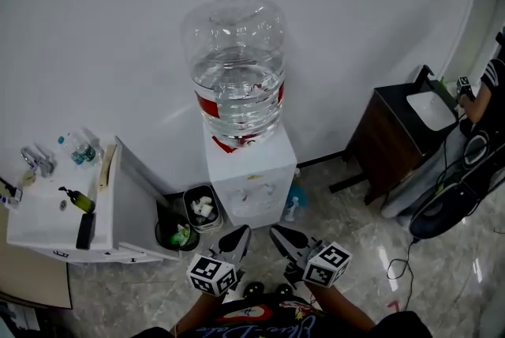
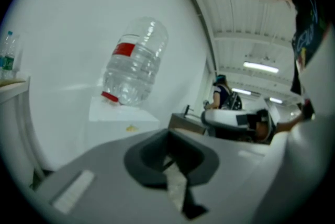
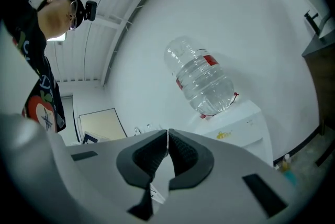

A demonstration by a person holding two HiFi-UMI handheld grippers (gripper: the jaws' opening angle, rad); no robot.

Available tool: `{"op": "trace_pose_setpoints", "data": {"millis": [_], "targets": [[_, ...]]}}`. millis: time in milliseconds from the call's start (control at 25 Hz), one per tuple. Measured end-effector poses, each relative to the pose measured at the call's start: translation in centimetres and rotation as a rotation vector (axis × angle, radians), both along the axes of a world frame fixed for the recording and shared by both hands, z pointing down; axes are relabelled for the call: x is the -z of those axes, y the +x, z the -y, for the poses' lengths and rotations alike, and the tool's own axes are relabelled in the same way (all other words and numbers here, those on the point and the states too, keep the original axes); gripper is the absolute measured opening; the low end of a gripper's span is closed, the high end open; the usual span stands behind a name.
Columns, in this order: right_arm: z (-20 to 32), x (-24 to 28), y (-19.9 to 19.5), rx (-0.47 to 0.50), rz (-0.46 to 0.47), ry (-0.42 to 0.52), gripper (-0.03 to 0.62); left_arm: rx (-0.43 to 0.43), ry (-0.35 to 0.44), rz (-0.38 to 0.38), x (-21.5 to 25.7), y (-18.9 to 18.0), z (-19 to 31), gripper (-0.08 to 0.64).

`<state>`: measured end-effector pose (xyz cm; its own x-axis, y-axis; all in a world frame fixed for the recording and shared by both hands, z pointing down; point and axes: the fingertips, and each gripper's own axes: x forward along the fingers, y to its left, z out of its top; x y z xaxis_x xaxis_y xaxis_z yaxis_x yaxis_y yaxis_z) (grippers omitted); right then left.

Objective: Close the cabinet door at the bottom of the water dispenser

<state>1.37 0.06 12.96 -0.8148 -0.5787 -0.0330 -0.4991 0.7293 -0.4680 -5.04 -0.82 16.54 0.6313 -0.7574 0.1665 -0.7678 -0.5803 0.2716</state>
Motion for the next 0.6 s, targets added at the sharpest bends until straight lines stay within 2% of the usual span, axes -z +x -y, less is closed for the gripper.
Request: {"op": "trace_pose_setpoints", "data": {"millis": [360, 600], "targets": [[0.3, 1.3, 0.7, -0.007, -0.047, 0.057, 0.017, -0.006, 0.056, -0.010, 2.0, 0.6, 0.3, -0.001], [-0.1, 0.5, 0.5, 0.005, -0.101, 0.057, 0.015, -0.010, 0.057, -0.002, 1.9, 0.5, -0.2, -0.001]]}}
